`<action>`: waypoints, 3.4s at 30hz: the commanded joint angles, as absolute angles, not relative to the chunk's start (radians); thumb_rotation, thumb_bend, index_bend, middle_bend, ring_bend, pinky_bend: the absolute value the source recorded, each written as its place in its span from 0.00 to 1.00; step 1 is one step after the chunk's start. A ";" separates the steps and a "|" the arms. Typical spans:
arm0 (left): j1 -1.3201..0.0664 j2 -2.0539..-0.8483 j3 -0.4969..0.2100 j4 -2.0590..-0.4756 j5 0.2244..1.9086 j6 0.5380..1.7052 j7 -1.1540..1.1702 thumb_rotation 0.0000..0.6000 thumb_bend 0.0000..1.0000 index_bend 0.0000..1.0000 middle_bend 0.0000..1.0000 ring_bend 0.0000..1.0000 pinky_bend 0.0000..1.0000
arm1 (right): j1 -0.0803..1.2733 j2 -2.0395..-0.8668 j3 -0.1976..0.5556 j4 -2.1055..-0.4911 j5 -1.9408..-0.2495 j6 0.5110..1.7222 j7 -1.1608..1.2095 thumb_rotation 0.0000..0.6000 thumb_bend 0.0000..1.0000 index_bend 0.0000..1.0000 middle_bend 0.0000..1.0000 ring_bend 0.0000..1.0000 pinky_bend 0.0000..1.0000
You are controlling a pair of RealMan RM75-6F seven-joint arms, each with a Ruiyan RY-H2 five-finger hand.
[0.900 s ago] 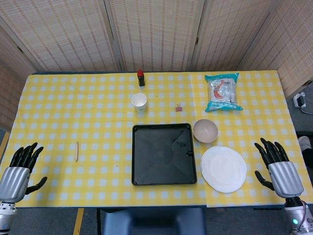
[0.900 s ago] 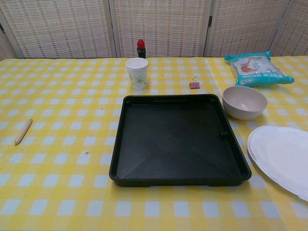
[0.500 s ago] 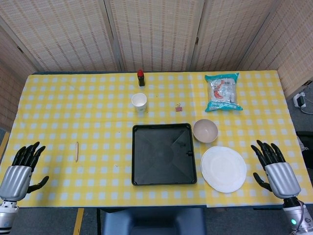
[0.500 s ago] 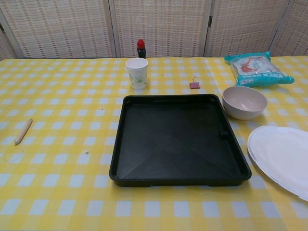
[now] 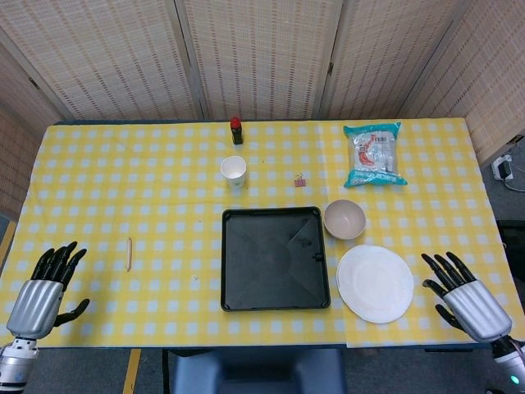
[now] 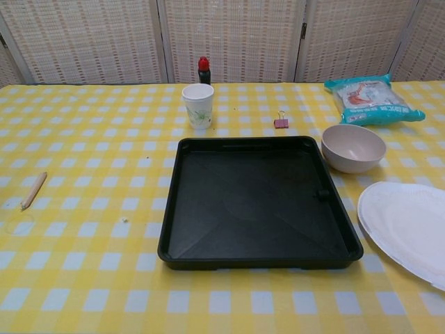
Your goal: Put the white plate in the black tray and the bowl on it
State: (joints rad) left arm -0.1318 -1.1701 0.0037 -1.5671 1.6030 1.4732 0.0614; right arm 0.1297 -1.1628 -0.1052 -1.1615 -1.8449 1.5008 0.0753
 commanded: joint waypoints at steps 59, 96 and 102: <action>-0.150 -1.210 0.007 -1.545 1.548 1.415 0.130 1.00 0.28 0.00 0.00 0.00 0.00 | 0.175 -1.736 -0.160 -0.211 -1.768 1.528 0.401 1.00 0.37 0.39 0.00 0.00 0.00; -0.140 -1.190 0.009 -1.563 1.552 1.433 0.121 1.00 0.28 0.00 0.00 0.00 0.00 | 0.239 -1.793 -0.191 -0.198 -1.779 1.496 0.381 1.00 0.49 0.63 0.07 0.08 0.00; -0.136 -1.189 0.007 -1.562 1.557 1.445 0.123 1.00 0.28 0.00 0.00 0.00 0.00 | 0.243 -1.794 -0.189 -0.202 -1.777 1.518 0.386 1.00 0.52 0.65 0.08 0.09 0.00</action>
State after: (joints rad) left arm -0.1363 -1.1894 0.0071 -1.5616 1.5567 1.4455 0.1230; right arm 0.2425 -1.7939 -0.1899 -0.2009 -1.7777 1.5155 0.3848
